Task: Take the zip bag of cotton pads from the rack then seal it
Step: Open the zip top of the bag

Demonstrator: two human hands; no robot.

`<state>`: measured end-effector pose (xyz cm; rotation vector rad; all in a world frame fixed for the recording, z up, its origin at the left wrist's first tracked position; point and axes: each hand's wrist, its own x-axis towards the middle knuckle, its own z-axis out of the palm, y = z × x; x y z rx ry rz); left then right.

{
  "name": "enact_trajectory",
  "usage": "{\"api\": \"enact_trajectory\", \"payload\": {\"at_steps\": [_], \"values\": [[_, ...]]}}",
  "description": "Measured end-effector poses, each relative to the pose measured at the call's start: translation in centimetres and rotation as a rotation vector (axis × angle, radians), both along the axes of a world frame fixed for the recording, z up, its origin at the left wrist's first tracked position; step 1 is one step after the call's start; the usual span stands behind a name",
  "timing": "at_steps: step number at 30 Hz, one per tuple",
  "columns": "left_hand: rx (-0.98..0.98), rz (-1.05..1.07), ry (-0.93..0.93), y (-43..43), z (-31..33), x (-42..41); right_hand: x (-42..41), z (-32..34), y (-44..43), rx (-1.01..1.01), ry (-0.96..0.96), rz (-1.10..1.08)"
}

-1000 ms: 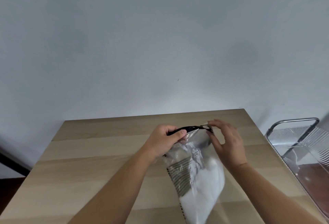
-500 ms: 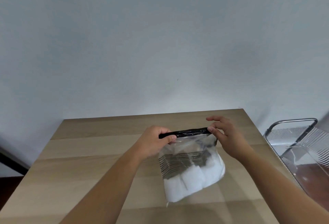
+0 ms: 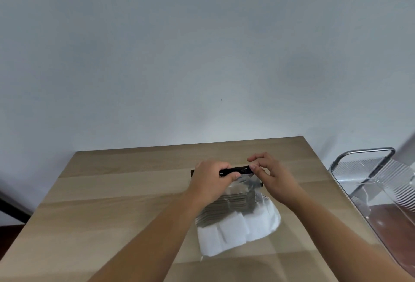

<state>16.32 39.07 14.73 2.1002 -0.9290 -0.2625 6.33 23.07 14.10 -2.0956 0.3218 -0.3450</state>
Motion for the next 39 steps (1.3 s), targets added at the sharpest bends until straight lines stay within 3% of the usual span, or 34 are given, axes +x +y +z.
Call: {"api": "enact_trajectory", "payload": {"at_steps": [2,5,8,16,28,34,39], "values": [[-0.024,-0.009,0.108,0.2,-0.2,0.2,-0.6,-0.1,0.0,-0.014,-0.010,0.035],[-0.059,-0.018,0.278,0.5,0.1,0.1,-0.9,-0.5,-0.1,-0.231,-0.049,0.038],[-0.045,-0.049,0.280,0.7,0.6,0.2,-1.0,-1.0,-0.1,-0.337,-0.147,-0.089],[-0.092,0.017,0.318,2.7,1.3,1.3,-1.9,-1.6,-1.5,-0.285,-0.336,-0.219],[-0.026,-0.017,0.217,3.8,0.2,2.1,-1.0,0.3,-1.3,0.056,-0.032,-0.041],[-0.046,-0.029,0.229,2.6,0.0,1.3,-0.7,0.3,-0.8,0.050,-0.042,-0.054],[-0.047,-0.036,0.086,0.3,0.0,-0.8,-0.6,-0.2,0.0,0.035,-0.043,-0.017]]}}
